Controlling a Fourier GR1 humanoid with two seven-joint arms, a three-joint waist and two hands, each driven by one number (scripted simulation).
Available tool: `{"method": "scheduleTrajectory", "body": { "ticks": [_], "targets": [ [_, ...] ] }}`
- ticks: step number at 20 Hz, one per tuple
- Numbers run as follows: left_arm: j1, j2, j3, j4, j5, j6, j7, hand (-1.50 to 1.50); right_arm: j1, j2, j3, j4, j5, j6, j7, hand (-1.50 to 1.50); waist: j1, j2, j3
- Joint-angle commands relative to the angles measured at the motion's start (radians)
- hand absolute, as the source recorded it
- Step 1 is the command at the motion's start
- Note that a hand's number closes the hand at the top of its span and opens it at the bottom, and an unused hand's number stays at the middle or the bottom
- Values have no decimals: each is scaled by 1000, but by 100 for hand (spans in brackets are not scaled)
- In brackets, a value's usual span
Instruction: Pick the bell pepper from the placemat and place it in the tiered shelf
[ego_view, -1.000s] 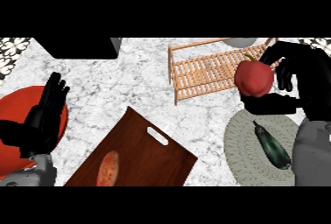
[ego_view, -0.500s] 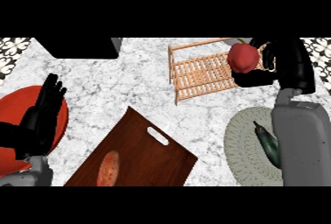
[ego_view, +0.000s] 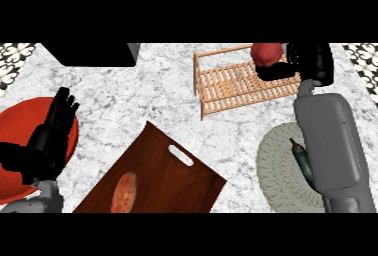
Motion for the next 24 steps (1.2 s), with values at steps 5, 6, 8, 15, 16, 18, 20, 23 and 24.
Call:
{"method": "scheduleTrajectory", "body": {
  "ticks": [5, 6, 8, 15, 16, 18, 20, 23, 24],
  "targets": [
    [-40, 6, 6, -36, -16, 11, 64, 0, -98, -50, -90, 265, -138, 3, -125, -150, -1, 0, 0],
    [-5, 0, -2, -75, -2, -5, 69, 0, -118, -20, -56, 277, -102, -39, -84, -150, -1, -2, 0],
    [9, -23, 1, 14, -16, 2, -39, 0, -136, -13, -80, 374, -130, -80, -170, -150, 2, 1, 0],
    [-87, -16, 17, 53, -13, 5, 20, 0, -187, -35, -118, 357, -241, -53, -245, -150, -5, 1, 0],
    [-37, 13, 35, -6, 0, -14, 41, 0, -205, -61, -139, 304, -281, 1, -215, -150, -4, -2, 0],
    [-22, -19, -2, -50, -24, 13, 81, 0, -181, -51, -159, 271, -313, -24, -213, -150, -8, -4, 0],
    [21, -11, 10, -70, -21, 3, 52, 0, -167, -82, -175, 247, -327, -39, -205, -150, -6, -4, 0],
    [30, -63, -41, -99, -72, 57, 66, 0, -155, -153, -210, 153, -355, 3, -104, -150, -19, -9, 0],
    [-65, 12, 45, 22, -12, -5, 56, 0, -107, -104, -197, 60, -369, -15, -75, -150, -34, -9, -1]
  ]
}}
